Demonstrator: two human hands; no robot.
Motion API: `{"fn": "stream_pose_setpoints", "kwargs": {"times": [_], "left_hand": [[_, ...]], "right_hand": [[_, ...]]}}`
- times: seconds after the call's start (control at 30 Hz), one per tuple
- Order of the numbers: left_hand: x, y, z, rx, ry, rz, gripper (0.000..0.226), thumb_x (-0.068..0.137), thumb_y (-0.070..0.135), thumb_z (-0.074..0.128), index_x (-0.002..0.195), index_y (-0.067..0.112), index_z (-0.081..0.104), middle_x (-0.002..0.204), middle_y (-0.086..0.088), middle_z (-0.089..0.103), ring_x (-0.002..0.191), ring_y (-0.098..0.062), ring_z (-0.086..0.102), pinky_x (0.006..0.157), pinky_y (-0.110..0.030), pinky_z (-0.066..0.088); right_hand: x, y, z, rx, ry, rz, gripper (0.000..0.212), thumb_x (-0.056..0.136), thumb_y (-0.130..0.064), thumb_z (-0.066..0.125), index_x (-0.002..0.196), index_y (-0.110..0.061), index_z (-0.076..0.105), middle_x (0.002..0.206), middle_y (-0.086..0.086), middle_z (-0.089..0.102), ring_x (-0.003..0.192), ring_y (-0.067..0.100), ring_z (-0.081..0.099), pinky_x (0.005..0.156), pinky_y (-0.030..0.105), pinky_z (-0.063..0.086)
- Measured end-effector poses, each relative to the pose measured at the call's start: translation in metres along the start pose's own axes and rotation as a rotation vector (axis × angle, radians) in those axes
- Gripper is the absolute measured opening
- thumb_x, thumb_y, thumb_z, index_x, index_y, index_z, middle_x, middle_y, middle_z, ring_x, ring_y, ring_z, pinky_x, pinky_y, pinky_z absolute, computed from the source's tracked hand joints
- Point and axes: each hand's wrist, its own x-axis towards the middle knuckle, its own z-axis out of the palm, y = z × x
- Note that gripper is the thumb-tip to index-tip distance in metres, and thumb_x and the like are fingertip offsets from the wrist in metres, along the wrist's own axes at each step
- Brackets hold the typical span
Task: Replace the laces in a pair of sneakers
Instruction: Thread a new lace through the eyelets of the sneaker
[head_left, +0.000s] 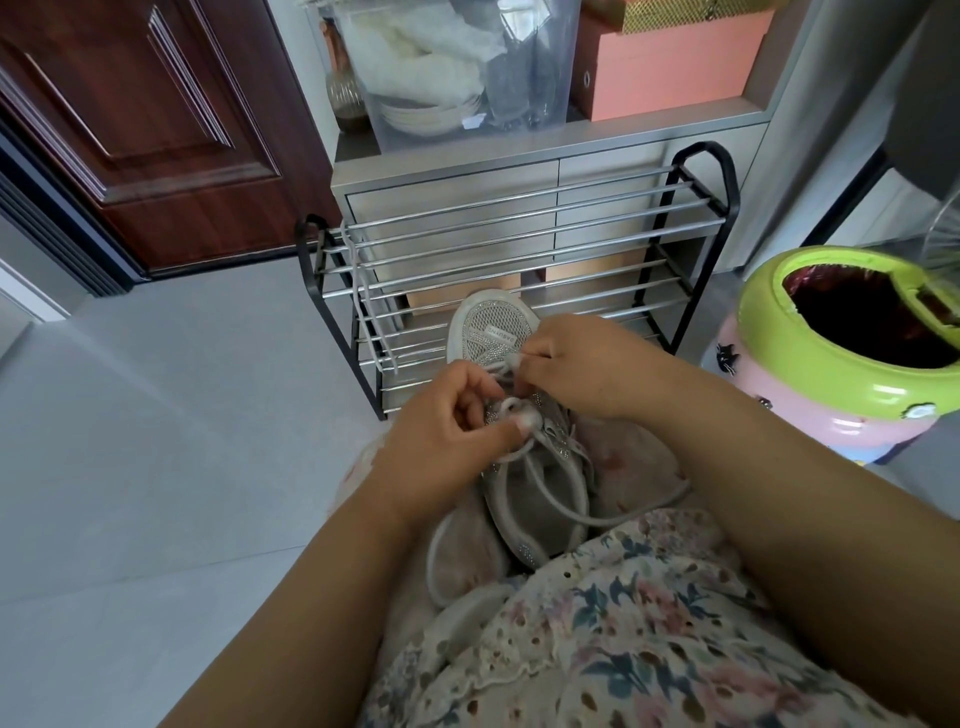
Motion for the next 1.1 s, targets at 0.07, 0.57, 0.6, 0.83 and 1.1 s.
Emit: {"fn": "stream_pose_setpoints", "kwargs": {"times": [0.07, 0.57, 0.6, 0.83, 1.1], "left_hand": [[0.001, 0.0, 0.002, 0.133, 0.01, 0.023, 0.026, 0.068, 0.024, 0.078, 0.084, 0.017, 0.059, 0.064, 0.001, 0.05, 0.057, -0.008, 0.043, 0.055, -0.027, 0.038], [-0.002, -0.003, -0.003, -0.037, 0.161, 0.027, 0.022, 0.055, 0.009, 0.059, 0.077, 0.007, 0.056, 0.057, -0.001, 0.054, 0.052, -0.012, 0.047, 0.05, -0.024, 0.04], [-0.002, -0.003, -0.003, -0.043, 0.161, 0.026, 0.022, 0.054, 0.009, 0.058, 0.076, 0.008, 0.056, 0.057, 0.001, 0.053, 0.051, -0.012, 0.046, 0.049, -0.023, 0.04], [-0.001, -0.002, -0.002, -0.024, 0.165, 0.046, 0.022, 0.055, 0.008, 0.058, 0.076, 0.005, 0.056, 0.058, -0.004, 0.053, 0.052, -0.016, 0.047, 0.048, -0.026, 0.042], [-0.002, -0.005, -0.006, -0.045, 0.117, 0.025, 0.02, 0.057, 0.008, 0.059, 0.077, 0.008, 0.058, 0.059, -0.007, 0.053, 0.053, -0.018, 0.047, 0.05, -0.026, 0.041]], "right_hand": [[0.0, -0.002, 0.001, -0.067, 0.013, -0.036, 0.034, 0.094, -0.028, 0.043, 0.074, -0.007, 0.061, 0.087, 0.01, 0.06, 0.083, 0.025, 0.056, 0.076, 0.04, 0.048], [0.001, 0.011, 0.005, 0.749, -0.156, 0.114, 0.011, 0.065, -0.011, 0.061, 0.065, -0.002, 0.053, 0.052, -0.003, 0.047, 0.054, 0.011, 0.041, 0.053, 0.024, 0.034], [-0.001, 0.017, 0.007, 0.926, -0.143, 0.136, 0.011, 0.059, -0.011, 0.056, 0.061, -0.004, 0.048, 0.048, -0.004, 0.046, 0.051, 0.011, 0.04, 0.051, 0.024, 0.032], [-0.001, 0.013, 0.006, 0.331, -0.055, 0.042, 0.028, 0.079, -0.036, 0.072, 0.069, -0.012, 0.061, 0.059, -0.006, 0.053, 0.052, 0.005, 0.045, 0.05, 0.016, 0.034], [-0.007, 0.032, 0.006, 0.945, -0.157, 0.053, 0.02, 0.076, 0.007, 0.061, 0.062, -0.008, 0.063, 0.058, 0.003, 0.059, 0.057, 0.011, 0.05, 0.061, 0.022, 0.039]]}}
